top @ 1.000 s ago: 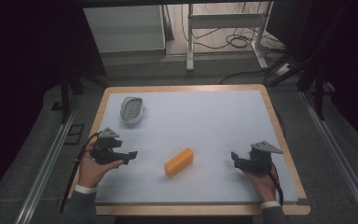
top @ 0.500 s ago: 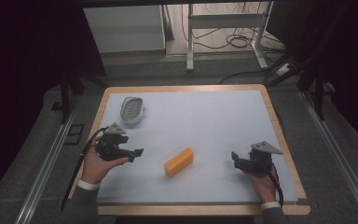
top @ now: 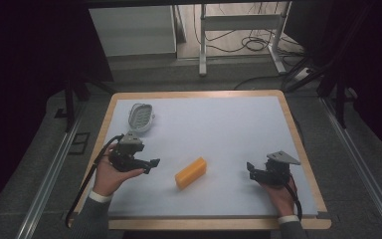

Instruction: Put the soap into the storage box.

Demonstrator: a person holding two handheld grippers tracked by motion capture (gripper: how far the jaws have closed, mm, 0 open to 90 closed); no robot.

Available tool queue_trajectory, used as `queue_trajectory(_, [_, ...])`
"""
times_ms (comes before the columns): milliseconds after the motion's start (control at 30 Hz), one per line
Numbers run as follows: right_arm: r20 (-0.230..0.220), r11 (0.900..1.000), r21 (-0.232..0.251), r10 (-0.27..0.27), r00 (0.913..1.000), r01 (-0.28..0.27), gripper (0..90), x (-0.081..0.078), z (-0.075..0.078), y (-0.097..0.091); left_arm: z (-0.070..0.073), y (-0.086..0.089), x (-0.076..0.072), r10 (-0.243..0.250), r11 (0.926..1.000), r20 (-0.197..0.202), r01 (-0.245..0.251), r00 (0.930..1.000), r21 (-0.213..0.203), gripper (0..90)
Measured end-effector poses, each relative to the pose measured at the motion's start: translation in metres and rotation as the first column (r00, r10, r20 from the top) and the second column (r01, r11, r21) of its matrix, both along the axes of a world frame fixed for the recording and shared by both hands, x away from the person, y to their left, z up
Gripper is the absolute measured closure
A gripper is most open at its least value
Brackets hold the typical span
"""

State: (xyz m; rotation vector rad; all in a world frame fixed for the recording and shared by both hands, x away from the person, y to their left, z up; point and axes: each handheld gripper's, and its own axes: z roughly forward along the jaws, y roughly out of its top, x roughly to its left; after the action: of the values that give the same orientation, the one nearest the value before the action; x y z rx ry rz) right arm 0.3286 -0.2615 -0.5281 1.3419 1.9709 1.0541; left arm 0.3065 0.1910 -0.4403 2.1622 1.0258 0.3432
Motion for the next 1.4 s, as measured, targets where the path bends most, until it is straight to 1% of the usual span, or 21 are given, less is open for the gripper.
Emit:
queue_trajectory(67, [0.000,1.0000,-0.003,0.000,1.0000,0.000,10.1,0.000,0.000,0.000,0.000,-0.002,0.000,-0.001,1.0000,0.007,0.001,1.0000,0.003,20.9])
queue_trajectory(100, [0.000,1.0000,-0.005,0.000,1.0000,0.000,10.1,0.000,0.000,0.000,0.000,-0.004,-0.001,-0.005,1.0000,0.019,0.005,0.9998,-0.007,21.3])
queue_trajectory(367, [0.003,0.9999,-0.013,-0.003,1.0000,0.003,10.1,0.000,0.000,0.001,0.001,-0.015,0.001,-0.031,0.9995,0.011,0.031,0.9995,0.010,21.0])
queue_trajectory(433, [0.003,0.9999,-0.013,-0.003,1.0000,0.003,10.1,0.000,0.000,0.001,0.000,-0.019,0.002,-0.040,0.9992,0.003,0.040,0.9992,0.011,21.0])
queue_trajectory(633, [0.004,0.9999,-0.009,-0.005,1.0000,0.005,10.1,0.000,0.000,0.001,-0.003,-0.025,0.001,-0.051,0.9986,-0.004,0.051,0.9987,0.015,20.8])
queue_trajectory(767, [0.004,0.9999,-0.013,-0.004,1.0000,0.004,10.1,0.000,0.000,0.001,-0.002,-0.029,0.002,-0.062,0.9979,-0.005,0.062,0.9981,0.022,20.7])
queue_trajectory(867, [0.004,0.9999,-0.013,-0.004,1.0000,0.004,10.1,0.000,0.000,0.001,-0.001,-0.033,0.002,-0.069,0.9971,-0.004,0.069,0.9976,0.032,20.7])
queue_trajectory(933, [0.004,0.9999,-0.011,-0.006,1.0000,0.006,10.1,-0.001,0.000,0.001,-0.001,-0.036,0.002,-0.066,0.9963,-0.001,0.066,0.9978,0.055,20.6])
queue_trajectory(1067, [0.005,0.9999,-0.010,-0.007,1.0000,0.007,10.1,-0.001,0.000,0.001,-0.004,-0.043,0.002,-0.083,0.9949,-0.010,0.084,0.9965,0.056,20.6])
queue_trajectory(1133, [0.005,0.9999,-0.011,-0.008,1.0000,0.008,10.1,-0.001,0.000,0.001,-0.004,-0.045,0.002,-0.092,0.9938,-0.014,0.092,0.9957,0.063,20.6])
queue_trajectory(1400, [0.007,0.9998,-0.017,-0.010,0.9999,0.010,10.1,-0.001,0.000,0.001,-0.005,-0.056,0.003,-0.116,0.9903,-0.017,0.117,0.9931,0.074,20.6])
